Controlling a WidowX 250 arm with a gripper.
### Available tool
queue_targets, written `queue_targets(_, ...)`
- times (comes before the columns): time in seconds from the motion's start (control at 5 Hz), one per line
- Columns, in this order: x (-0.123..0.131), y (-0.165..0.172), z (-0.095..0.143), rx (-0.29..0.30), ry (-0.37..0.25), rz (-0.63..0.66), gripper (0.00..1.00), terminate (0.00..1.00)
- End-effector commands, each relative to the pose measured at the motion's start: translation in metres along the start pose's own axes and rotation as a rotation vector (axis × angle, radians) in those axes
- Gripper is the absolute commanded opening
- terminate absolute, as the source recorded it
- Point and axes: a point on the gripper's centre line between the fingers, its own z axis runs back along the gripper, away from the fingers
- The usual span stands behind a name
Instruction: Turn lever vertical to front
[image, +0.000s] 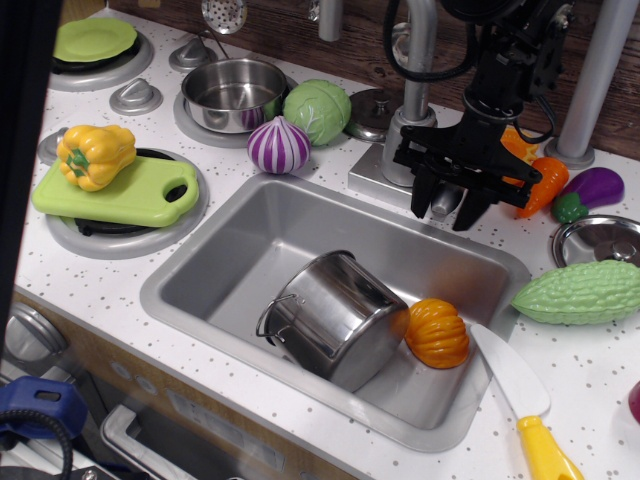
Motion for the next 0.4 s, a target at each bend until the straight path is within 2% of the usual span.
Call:
queue_targets(0.0,-0.005,-0.009,0.057,0.068,-0.08,0.049,1.0,0.0)
queue_targets(0.2,-0.007,-0.01,0.077,0.136,-0.068,0.063,1.0,1.0)
